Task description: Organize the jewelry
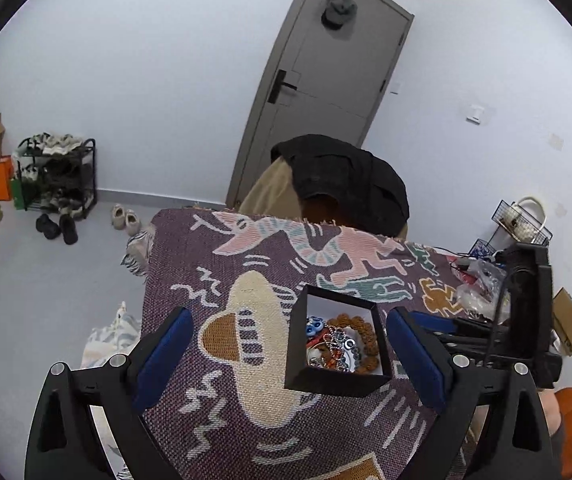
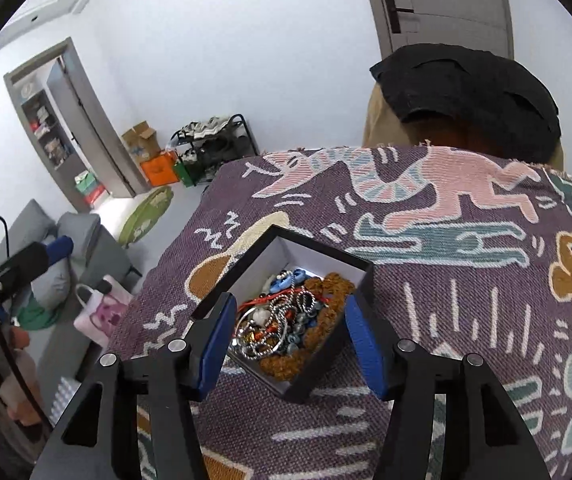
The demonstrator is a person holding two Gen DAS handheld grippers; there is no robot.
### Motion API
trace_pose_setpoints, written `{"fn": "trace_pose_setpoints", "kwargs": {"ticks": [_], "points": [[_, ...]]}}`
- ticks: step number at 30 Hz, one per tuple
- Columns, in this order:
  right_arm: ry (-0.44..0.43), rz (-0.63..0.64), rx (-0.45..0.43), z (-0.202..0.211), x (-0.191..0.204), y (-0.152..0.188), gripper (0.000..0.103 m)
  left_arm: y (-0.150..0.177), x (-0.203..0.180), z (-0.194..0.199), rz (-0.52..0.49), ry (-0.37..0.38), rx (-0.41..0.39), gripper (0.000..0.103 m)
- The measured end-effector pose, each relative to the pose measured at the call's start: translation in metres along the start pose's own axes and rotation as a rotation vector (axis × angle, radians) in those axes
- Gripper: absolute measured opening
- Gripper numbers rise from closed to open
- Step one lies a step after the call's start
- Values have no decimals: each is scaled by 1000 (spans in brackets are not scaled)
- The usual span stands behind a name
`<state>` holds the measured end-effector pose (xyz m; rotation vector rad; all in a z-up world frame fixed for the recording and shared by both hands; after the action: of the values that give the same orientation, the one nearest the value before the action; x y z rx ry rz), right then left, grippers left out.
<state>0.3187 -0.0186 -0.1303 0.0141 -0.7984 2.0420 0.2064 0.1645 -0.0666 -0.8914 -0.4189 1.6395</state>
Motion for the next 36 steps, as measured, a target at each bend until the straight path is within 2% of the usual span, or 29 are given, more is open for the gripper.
{"fn": "trace_pose_setpoints", "kwargs": {"ticks": [9,16,21,26,36], "points": [[-14,-46,-30,29,-9,16,60,5,-10,7,13,-6,-37,102],[-44,-84,-67,52,-17,27,81,6,-29,8,2,-33,-36,102],[-22,-124,-100,77,-29,37,97,8,-52,16,-21,-29,-74,103],[5,-122,-155,110,-35,48,103,6,-77,30,-35,-22,-118,103],[71,-148,-228,156,-54,71,103,11,-119,55,-89,-24,-153,103]]}}
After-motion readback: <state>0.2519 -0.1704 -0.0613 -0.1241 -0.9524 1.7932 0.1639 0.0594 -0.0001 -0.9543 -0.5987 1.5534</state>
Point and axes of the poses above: each gripper's, at about its wrist camera, not at the fingertips, and z roughly against the way its jaws point, x to its left, y to its underside, the point moved 5 cm from there along -z, roughly the way its jaws point, and after that the axes turned 10 degrees about x, right-handed, at the moved point
